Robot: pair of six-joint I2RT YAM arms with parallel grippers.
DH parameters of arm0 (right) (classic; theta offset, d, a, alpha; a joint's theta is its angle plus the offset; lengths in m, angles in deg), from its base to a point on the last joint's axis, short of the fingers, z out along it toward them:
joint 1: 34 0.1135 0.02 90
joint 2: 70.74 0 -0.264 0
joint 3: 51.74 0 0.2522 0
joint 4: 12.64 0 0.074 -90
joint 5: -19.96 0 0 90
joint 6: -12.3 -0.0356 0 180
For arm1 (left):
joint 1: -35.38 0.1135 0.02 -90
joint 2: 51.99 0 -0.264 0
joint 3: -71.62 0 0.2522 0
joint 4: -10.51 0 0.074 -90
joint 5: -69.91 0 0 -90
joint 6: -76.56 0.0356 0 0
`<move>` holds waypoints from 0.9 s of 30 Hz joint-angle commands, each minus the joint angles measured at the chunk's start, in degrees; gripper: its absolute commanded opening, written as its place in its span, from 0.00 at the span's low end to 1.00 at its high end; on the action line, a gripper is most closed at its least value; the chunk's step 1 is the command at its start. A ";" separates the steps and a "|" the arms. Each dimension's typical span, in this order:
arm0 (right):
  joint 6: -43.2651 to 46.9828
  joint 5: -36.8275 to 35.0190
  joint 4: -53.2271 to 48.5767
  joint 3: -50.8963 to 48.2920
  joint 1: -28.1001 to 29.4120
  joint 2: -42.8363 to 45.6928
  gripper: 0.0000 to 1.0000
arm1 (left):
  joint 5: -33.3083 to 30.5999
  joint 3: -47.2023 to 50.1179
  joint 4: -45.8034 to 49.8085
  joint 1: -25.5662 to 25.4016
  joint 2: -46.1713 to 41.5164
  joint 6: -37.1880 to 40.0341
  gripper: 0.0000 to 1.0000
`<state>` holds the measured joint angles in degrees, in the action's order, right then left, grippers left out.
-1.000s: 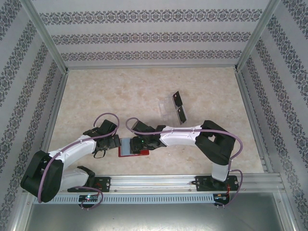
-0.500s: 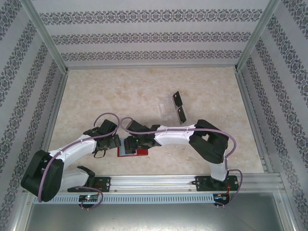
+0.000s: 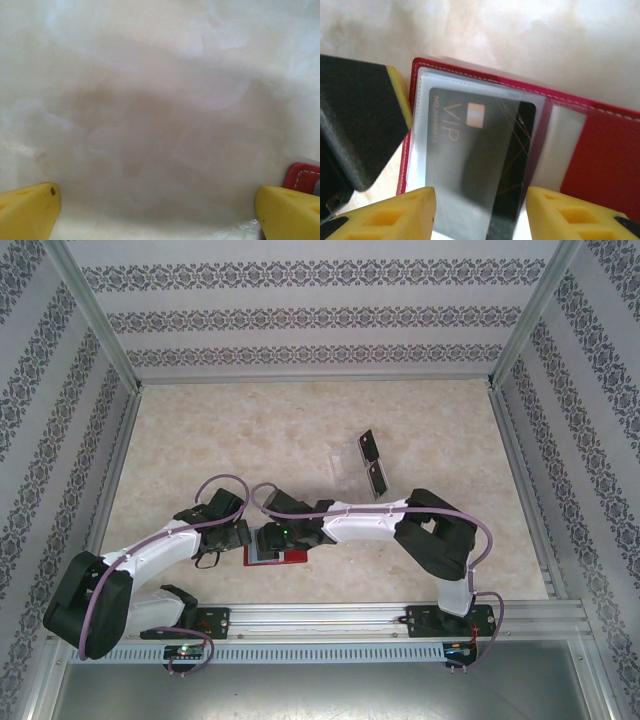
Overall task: Put the credit cards into the card holder
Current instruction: Insert the credit card into the card slot.
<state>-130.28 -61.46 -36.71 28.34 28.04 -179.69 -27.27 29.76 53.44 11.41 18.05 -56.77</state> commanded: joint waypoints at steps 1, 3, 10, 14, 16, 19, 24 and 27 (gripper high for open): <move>-1.00 -1.24 -0.87 -2.11 0.43 2.60 0.52 | 10.11 3.49 -3.95 -1.35 3.55 -1.79 1.00; -1.17 -0.87 -0.78 -2.67 0.45 2.35 0.52 | 10.10 3.53 -3.97 -1.39 3.57 -1.83 1.00; -0.76 1.00 -0.52 -0.20 1.23 -0.26 0.52 | 10.07 3.41 -4.03 -1.51 3.71 -1.81 1.00; -0.26 1.35 -1.24 1.79 2.01 -1.39 0.51 | 10.04 3.40 -4.12 -1.52 3.75 -1.78 1.00; -0.14 1.25 -1.58 2.55 2.36 -1.73 0.52 | 10.07 3.44 -4.16 -1.53 3.79 -1.83 1.00; 0.23 1.31 -1.95 3.36 2.67 -1.93 0.51 | 10.16 3.41 -4.37 -1.63 3.96 -1.85 1.00; 0.72 2.31 -2.30 5.32 3.31 -3.43 0.51 | 10.28 3.36 -4.56 -1.70 4.16 -1.89 1.00; 1.16 2.47 -2.28 6.09 3.44 -4.25 0.51 | 10.40 3.43 -4.56 -1.70 4.30 -1.88 1.00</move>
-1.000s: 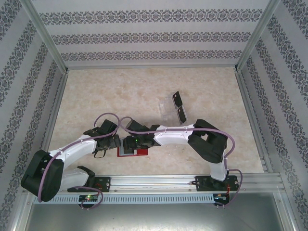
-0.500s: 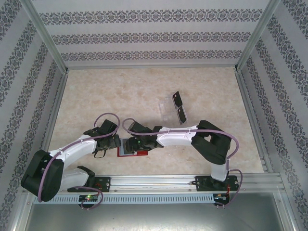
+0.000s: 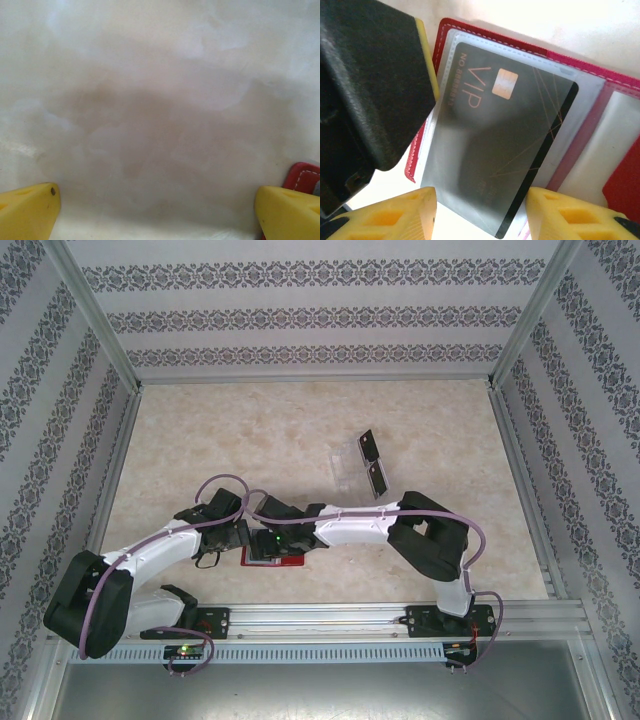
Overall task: Put the credit cards into the card holder
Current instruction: Insert the credit card into the card slot, then close the card holder at the bottom-center of the table.
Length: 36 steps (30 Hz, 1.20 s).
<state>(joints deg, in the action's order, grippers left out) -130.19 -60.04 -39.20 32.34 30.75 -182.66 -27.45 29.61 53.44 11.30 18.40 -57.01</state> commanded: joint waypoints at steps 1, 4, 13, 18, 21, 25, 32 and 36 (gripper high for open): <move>1.20 1.12 0.42 2.03 0.75 -1.31 0.51 | 10.60 3.47 -4.57 -1.73 4.01 -1.69 1.00; 1.59 0.99 0.67 1.20 0.64 -0.28 0.52 | 10.57 3.33 -4.58 -1.76 4.28 -1.68 1.00; 1.65 -7.91 -4.95 -7.85 -0.46 14.62 0.51 | 9.92 2.43 -3.95 -1.81 3.90 -1.75 1.00; 1.78 -15.02 -11.61 -11.82 -1.58 20.58 0.52 | 9.67 1.94 -3.69 -1.77 3.10 -2.02 1.00; 1.01 -16.78 -12.54 -14.86 -2.55 22.22 0.53 | 9.83 1.16 -3.27 -1.79 2.36 -2.37 1.00; 0.29 -16.73 -10.83 -17.74 -3.71 21.93 0.53 | 10.55 -0.16 -3.06 -1.23 0.66 -3.44 1.00; 0.91 -15.21 -7.96 -16.61 -4.05 16.77 0.53 | 15.19 -3.28 -3.09 3.87 -2.86 -4.00 1.00; 1.08 -14.70 -6.68 -16.05 -4.19 14.57 0.48 | 20.47 -2.95 -5.69 6.34 -5.97 -5.01 1.00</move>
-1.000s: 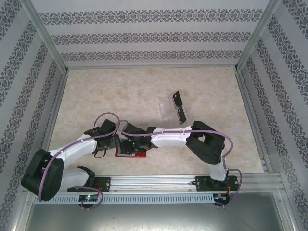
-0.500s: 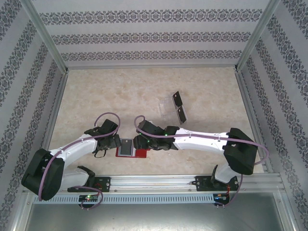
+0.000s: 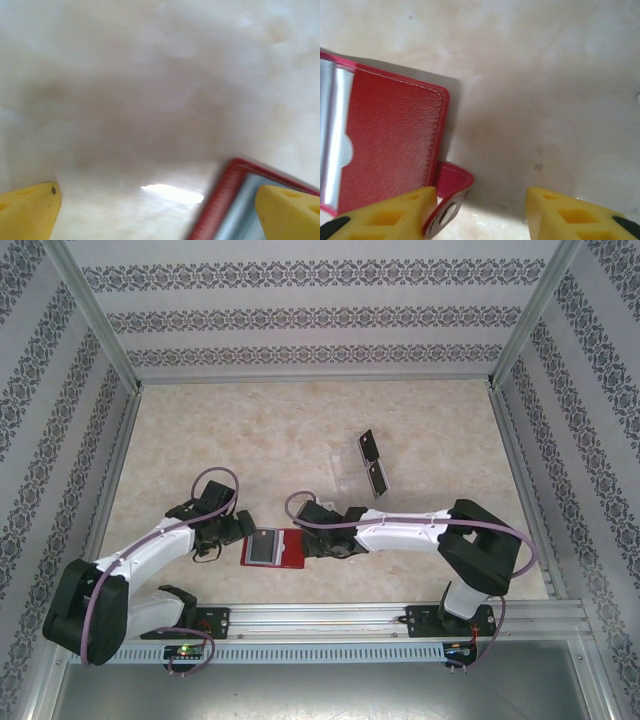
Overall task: Put the credit cards into the card holder
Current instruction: Close the card holder at the bottom-center of the table.
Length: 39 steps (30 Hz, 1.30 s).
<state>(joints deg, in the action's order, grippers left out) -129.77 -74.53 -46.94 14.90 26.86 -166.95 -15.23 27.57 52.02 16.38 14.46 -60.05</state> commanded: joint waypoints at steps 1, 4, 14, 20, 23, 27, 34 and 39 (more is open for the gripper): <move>0.66 -0.03 1.26 1.41 -0.46 -1.43 0.47 | 10.94 -0.43 -6.21 1.50 -2.39 -2.29 1.00; 1.16 0.16 1.85 1.82 -0.86 -1.89 0.33 | 17.42 1.90 -12.30 1.65 -2.13 -3.90 1.00; 4.40 0.64 0.76 4.33 -2.85 -1.51 0.00 | 19.92 7.97 -19.39 1.62 -3.01 -4.38 1.00; 4.52 1.64 1.46 3.95 -3.64 -2.44 0.00 | 21.51 9.63 -23.46 1.52 -2.20 -4.29 1.00; 4.73 2.19 1.87 4.13 -3.81 -3.26 0.00 | 23.97 9.68 -26.84 1.11 -0.51 -4.76 1.00; 4.61 2.93 2.58 3.98 -4.08 -4.07 0.00 | 24.25 9.02 -29.71 -0.29 0.76 -5.71 1.00; 4.31 3.87 3.79 3.37 -4.37 -4.53 0.00 | 25.53 7.61 -33.05 -1.41 0.99 -7.29 1.00; 4.18 4.19 4.34 3.19 -4.42 -4.65 0.00 | 26.33 6.92 -35.43 -2.22 1.23 -8.48 1.00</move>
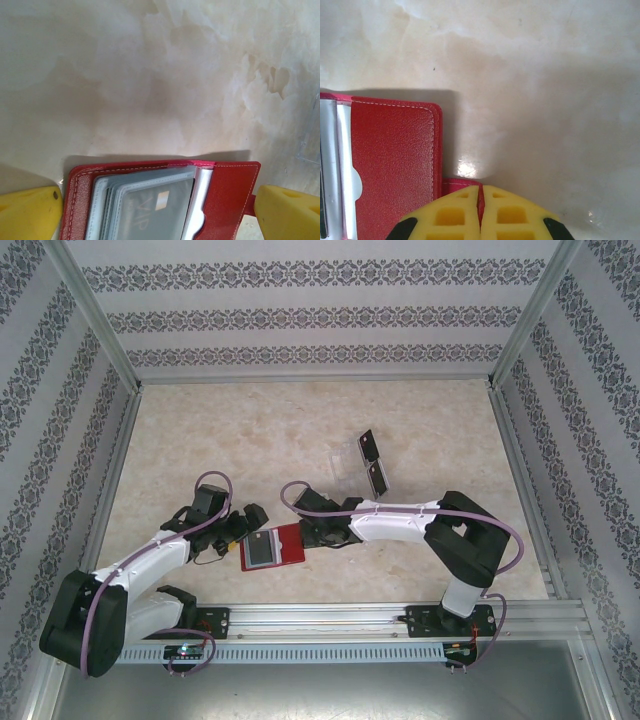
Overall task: Put the credit cards into the card holder
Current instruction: Close the card holder at the bottom-center of the table.
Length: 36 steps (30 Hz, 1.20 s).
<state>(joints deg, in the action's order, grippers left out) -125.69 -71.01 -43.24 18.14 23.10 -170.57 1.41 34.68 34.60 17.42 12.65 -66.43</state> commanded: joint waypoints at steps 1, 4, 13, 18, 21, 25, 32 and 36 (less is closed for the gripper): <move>0.09 0.63 0.76 -0.13 -0.70 -1.03 0.00 | 9.78 -0.29 -18.21 -3.41 3.01 -2.28 1.00; 0.13 0.89 1.00 -0.25 -0.68 -1.07 0.00 | 9.76 -0.38 -19.21 -3.74 2.08 -3.35 1.00; 0.16 1.18 1.68 -0.41 -0.81 -1.32 0.00 | 9.28 -3.96 -18.92 -5.45 -3.09 -6.04 1.00; -0.04 1.38 2.14 -0.58 -1.11 -1.46 0.00 | 8.49 -6.37 -19.19 -7.10 -4.00 -6.91 1.00; 0.07 1.51 2.36 -0.35 -1.20 -1.43 0.00 | 7.97 -6.86 -19.97 -8.19 -2.66 -7.07 1.00; -0.16 1.50 2.48 -0.26 -1.37 -1.27 0.00 | 7.24 -6.59 -23.27 -10.02 1.24 -7.60 1.00; -0.44 1.38 2.47 -1.16 -1.64 -0.85 0.00 | 1.19 -8.01 -18.70 -11.36 0.12 -5.92 1.00; -0.09 1.26 2.35 -1.54 -1.96 -0.45 0.00 | -9.76 -13.32 2.77 -10.86 -4.95 0.28 1.00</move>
<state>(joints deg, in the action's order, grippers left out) -125.69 -69.55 -41.12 17.35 21.59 -171.10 0.73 25.80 22.09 6.82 11.03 -71.85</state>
